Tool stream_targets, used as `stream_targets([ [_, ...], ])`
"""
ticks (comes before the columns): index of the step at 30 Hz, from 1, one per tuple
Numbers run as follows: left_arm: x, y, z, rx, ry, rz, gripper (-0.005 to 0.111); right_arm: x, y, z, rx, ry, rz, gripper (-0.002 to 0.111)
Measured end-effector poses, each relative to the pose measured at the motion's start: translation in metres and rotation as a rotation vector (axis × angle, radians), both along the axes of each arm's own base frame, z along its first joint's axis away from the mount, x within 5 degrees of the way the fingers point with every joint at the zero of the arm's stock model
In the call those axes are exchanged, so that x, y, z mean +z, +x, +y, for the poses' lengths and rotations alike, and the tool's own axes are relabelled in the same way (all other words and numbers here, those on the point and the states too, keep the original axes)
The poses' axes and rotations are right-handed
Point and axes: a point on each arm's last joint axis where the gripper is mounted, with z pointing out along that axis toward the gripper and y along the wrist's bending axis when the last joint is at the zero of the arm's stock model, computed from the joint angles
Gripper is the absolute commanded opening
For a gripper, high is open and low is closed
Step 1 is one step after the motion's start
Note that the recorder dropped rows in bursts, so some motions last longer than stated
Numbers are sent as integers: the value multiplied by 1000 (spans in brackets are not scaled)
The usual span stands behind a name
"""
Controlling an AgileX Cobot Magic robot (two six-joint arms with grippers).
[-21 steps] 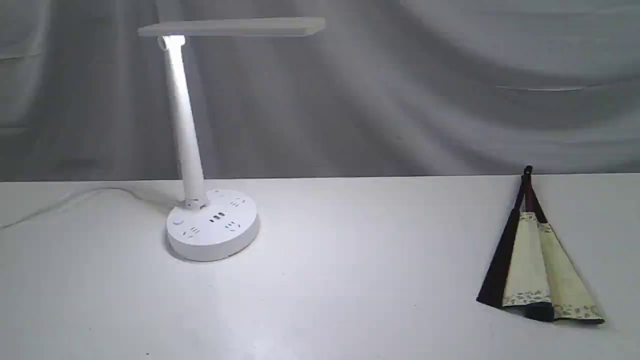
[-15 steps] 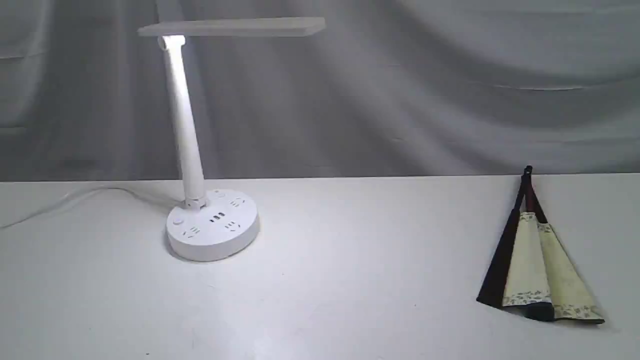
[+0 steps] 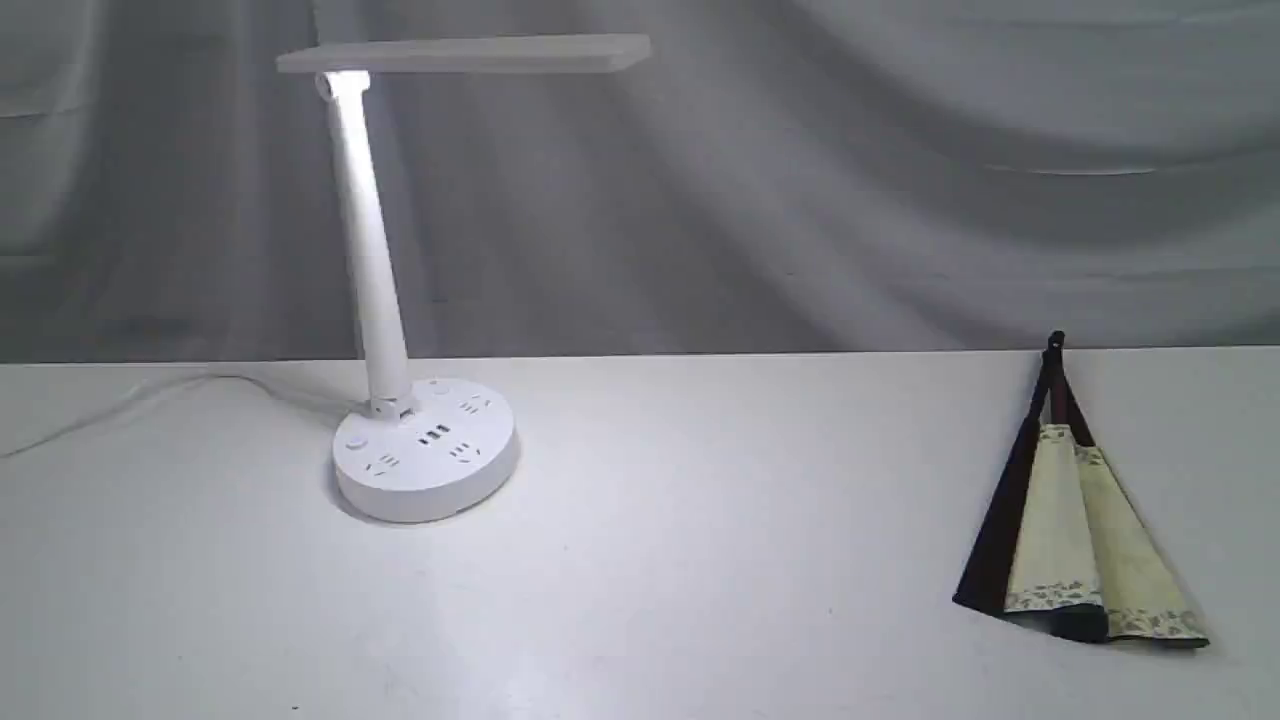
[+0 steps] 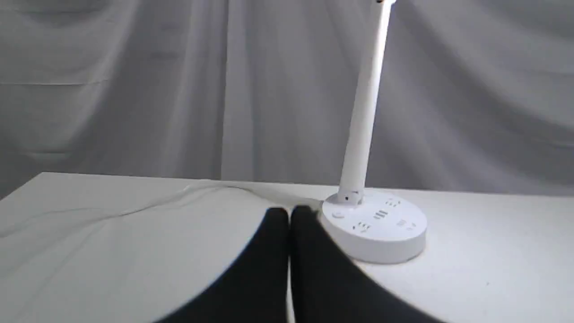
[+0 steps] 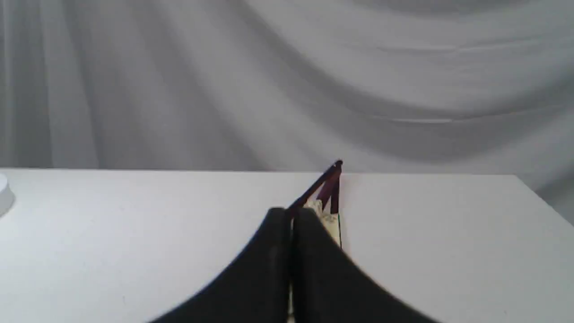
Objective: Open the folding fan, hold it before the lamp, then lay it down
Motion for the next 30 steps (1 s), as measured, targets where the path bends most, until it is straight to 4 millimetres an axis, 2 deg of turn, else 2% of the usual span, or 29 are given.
stream_targets([
  [6,5,0,0,-4,-122,-31,0,6,0,0,8,77,-81,0],
  [9,21,-3,0,-10,-150,-69,0,10,-1,1,10,95,-89,0],
  [15,58,-15,-1,-23,-157,-89,0,41,-8,2,19,108,-153,0],
  [21,84,-29,-2,-34,-152,-53,0,76,-20,6,41,139,-191,0],
  [25,95,-39,-3,-41,-147,9,0,97,-31,9,55,142,-188,0],
  [30,103,-48,-4,-45,-142,58,0,110,-39,10,58,124,-184,0],
])
